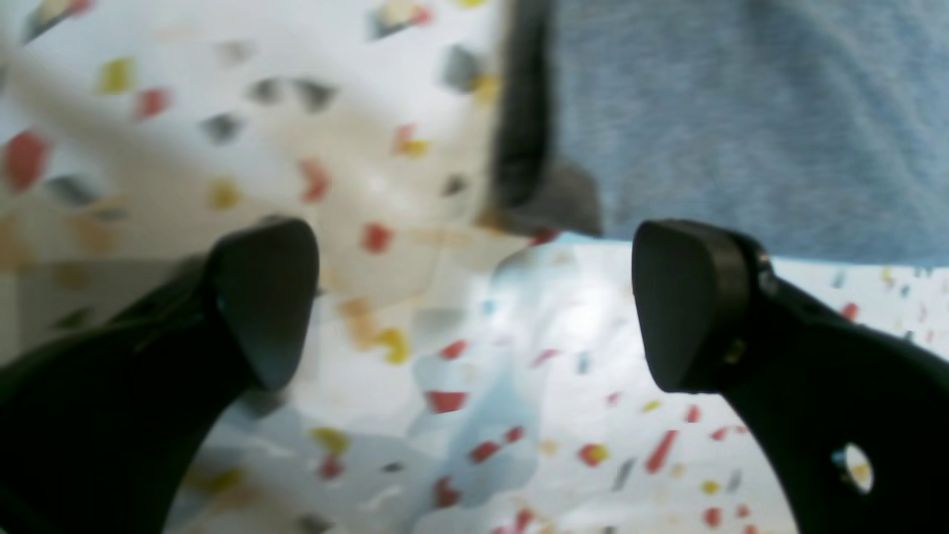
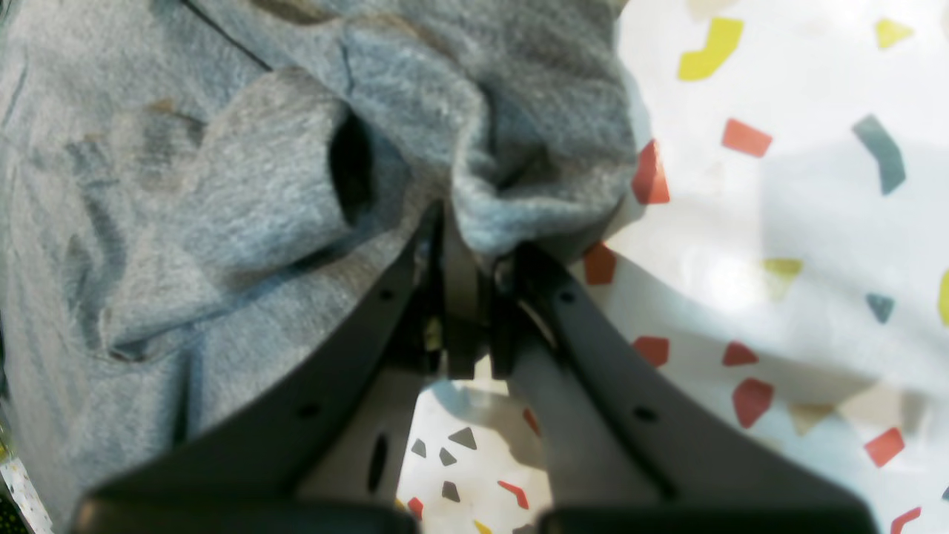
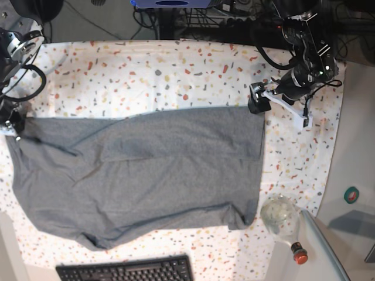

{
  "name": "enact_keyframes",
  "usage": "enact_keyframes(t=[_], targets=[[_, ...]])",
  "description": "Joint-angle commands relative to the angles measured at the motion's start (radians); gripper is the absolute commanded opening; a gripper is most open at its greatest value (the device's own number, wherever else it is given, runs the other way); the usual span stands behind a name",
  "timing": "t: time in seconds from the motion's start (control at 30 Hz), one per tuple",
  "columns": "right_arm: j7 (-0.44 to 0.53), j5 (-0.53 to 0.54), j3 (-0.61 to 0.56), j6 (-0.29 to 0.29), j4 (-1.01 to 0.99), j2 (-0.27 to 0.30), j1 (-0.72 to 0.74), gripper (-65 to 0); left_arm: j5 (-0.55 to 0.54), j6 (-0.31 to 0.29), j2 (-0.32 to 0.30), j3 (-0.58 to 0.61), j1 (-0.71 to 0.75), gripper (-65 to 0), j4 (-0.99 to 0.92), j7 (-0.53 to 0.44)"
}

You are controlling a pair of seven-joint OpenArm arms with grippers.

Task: Layout the t-shirt on the table in an organized manner, then fold the t-shirt properly
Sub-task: 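Grasp the shirt's folded edge with both grippers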

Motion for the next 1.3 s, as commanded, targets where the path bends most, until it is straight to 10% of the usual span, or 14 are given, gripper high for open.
enact_keyframes(t=[0.0,0.27,0.6,1.07,1.27], targets=[[-0.012,-0.004,-0.004,0.006,0.008,0.012,0.01,-65.0,-0.008,-0.007,-0.003,0.002,-0.017,-0.5,0.003,0.017],[-0.012,-0.006,-0.005,0.008,0.008,0.012,0.01,-65.0,-0.008,-0.007,0.023,-0.001,-0.085,-2.1,-0.085,0.017],[-0.015,-0.008,-0.007,0.008,0.011,0.013,0.007,-65.0,-0.008,-0.007,0.022,-0.002,-0.098,-65.0,-0.086,0.019],[-0.477,-0.004,-0.007,0.008,0.645,-0.021,-0.032,-65.0,-0.008,0.174,0.022,-0.001,-0.111,-65.0,0.373,0.317],[-0.524,-0.004,-0.005,0.008,0.705,-0.019,-0.033,-65.0,-0.008,0.223,0.02,-0.002,-0.105,-65.0,0.369,0.335]])
